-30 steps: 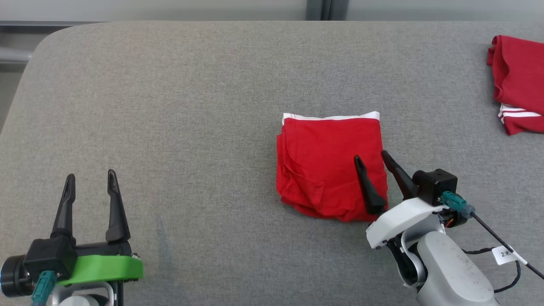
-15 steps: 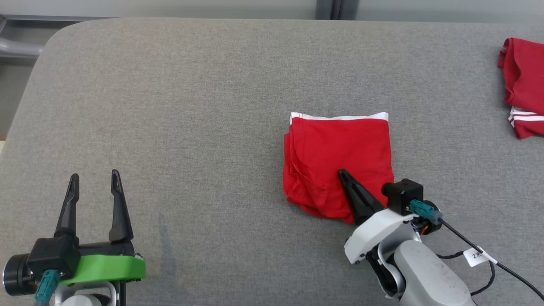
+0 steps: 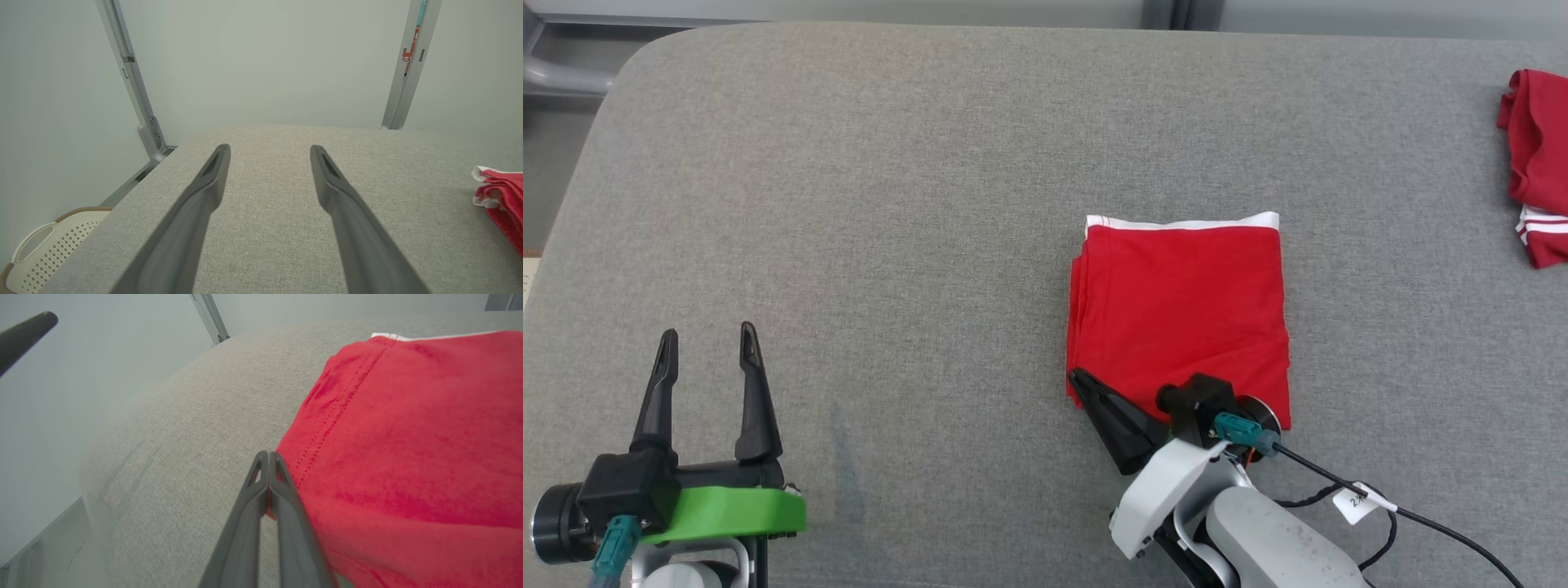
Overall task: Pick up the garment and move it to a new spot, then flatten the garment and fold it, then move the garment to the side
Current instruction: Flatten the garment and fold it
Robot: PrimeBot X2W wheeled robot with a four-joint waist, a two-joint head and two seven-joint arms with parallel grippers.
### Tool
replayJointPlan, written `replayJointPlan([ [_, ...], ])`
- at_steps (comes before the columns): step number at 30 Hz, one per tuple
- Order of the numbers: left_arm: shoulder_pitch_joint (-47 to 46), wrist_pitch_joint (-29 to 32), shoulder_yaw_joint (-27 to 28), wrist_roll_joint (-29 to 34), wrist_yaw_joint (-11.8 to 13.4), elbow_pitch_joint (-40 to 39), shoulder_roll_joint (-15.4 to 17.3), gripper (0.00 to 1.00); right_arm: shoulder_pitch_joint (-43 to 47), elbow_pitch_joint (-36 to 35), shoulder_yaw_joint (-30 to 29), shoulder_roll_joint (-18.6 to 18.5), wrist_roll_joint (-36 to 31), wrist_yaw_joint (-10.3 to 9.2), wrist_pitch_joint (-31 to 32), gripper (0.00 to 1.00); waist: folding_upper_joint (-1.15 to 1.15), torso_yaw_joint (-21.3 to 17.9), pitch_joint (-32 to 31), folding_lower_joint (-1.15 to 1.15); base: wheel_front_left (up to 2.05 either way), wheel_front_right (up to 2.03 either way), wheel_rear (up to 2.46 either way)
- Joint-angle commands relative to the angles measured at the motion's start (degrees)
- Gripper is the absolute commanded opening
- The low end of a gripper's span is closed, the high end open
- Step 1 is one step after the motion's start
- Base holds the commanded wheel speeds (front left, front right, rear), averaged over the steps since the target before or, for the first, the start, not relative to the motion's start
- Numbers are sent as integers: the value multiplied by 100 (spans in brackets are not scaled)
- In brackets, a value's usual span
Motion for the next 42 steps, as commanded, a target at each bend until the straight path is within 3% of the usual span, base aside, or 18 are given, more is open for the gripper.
replayJointPlan([
  [1, -102, -11, -10, -19, 32, -23, 13, 100, -78, -23, 30, -17, 47, -1, -13, 0, 0, 3, 5, 0, 0, 0, 0],
  [9, -74, -10, 32, 30, 64, -32, 13, 100, -185, -278, -160, -15, -188, -1, -13, 0, 0, -125, -30, 0, 0, 0, 0],
  [26, 0, -10, 210, 228, 57, 114, 14, 100, 480, -1153, -2207, -106, -1168, -1, -13, 0, 0, -955, -335, 0, 0, 0, 0],
  [27, 19, -10, 220, 230, 75, 115, 14, 100, 524, -1200, -2290, -105, -1196, -1, -13, 7, 0, -992, -357, 0, 0, 0, 0],
  [28, 52, -10, 231, 244, 87, 131, 14, 100, 590, -1243, -2375, -104, -1228, -1, -13, 34, 0, -1027, -385, 0, 0, 0, 0],
  [29, 75, -10, 250, 245, 95, 148, 14, 100, 659, -1268, -2442, -107, -1261, -1, -13, 44, 0, -1055, -412, 0, 0, 0, 0],
  [30, 94, -10, 271, 251, 104, 162, 14, 100, 726, -1302, -2507, -112, -1302, -1, -13, 87, 0, -1086, -442, 0, 0, 0, 0],
  [31, 115, -10, 288, 263, 110, 180, 14, 100, 771, -1336, -2549, -118, -1335, -1, -13, 98, 0, -1112, -473, 0, 0, 0, 0],
  [42, 417, -11, 324, 365, 140, 332, 14, 100, 1326, -1532, -3041, -76, -1566, -1, -13, 100, 0, -1205, -800, 0, 0, 0, 0],
])
